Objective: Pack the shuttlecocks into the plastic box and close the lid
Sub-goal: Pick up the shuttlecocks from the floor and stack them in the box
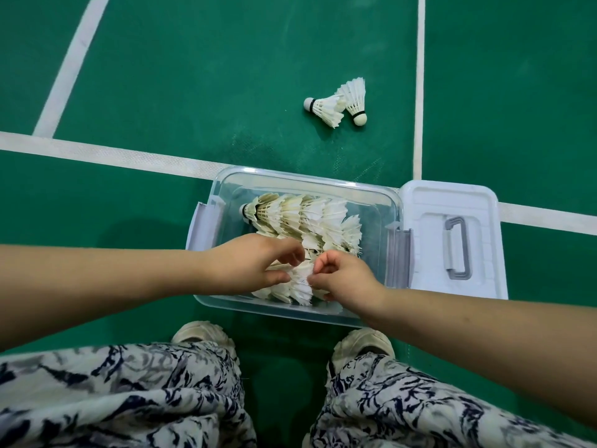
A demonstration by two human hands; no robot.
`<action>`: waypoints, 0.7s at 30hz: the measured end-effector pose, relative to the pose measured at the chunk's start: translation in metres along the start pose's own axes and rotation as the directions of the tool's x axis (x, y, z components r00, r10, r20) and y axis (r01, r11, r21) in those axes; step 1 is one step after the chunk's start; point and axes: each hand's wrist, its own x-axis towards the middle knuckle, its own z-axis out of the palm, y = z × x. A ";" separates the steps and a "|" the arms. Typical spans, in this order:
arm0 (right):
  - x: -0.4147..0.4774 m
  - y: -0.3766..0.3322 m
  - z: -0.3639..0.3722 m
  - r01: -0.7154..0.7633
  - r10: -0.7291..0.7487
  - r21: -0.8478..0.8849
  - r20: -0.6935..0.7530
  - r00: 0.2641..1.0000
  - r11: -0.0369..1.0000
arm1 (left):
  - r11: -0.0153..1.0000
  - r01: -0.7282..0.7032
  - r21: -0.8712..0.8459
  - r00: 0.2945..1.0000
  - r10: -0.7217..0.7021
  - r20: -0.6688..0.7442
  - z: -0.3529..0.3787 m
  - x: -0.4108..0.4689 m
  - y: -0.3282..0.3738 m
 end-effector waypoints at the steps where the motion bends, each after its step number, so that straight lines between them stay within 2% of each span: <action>1: -0.001 -0.001 -0.002 0.008 -0.008 -0.019 -0.021 1.000 1.000 | 1.000 -0.004 0.003 1.000 0.004 -0.011 -0.001 0.000 0.001; 5: -0.007 -0.009 -0.010 0.064 -0.066 -0.019 -0.143 0.988 0.998 | 0.999 -0.034 0.010 0.997 0.035 -0.070 -0.009 0.002 0.007; 8: -0.011 -0.026 -0.015 0.173 -0.168 0.016 -0.182 0.969 0.985 | 0.998 -0.062 0.014 0.989 0.063 -0.132 -0.015 0.004 0.016; 12: -0.005 -0.058 -0.026 0.318 -0.304 0.024 -0.231 0.924 0.948 | 0.998 -0.064 0.016 0.956 0.066 -0.286 -0.037 0.011 0.026; 16: 0.023 -0.086 -0.040 0.393 -0.411 -0.123 -0.305 0.859 0.911 | 0.996 -0.064 0.055 0.899 0.082 -0.430 -0.070 0.031 0.020; 21: 0.086 -0.108 -0.068 0.336 -0.459 -0.381 -0.299 0.837 0.861 | 0.995 -0.002 0.095 0.878 0.047 -0.477 -0.099 0.081 -0.004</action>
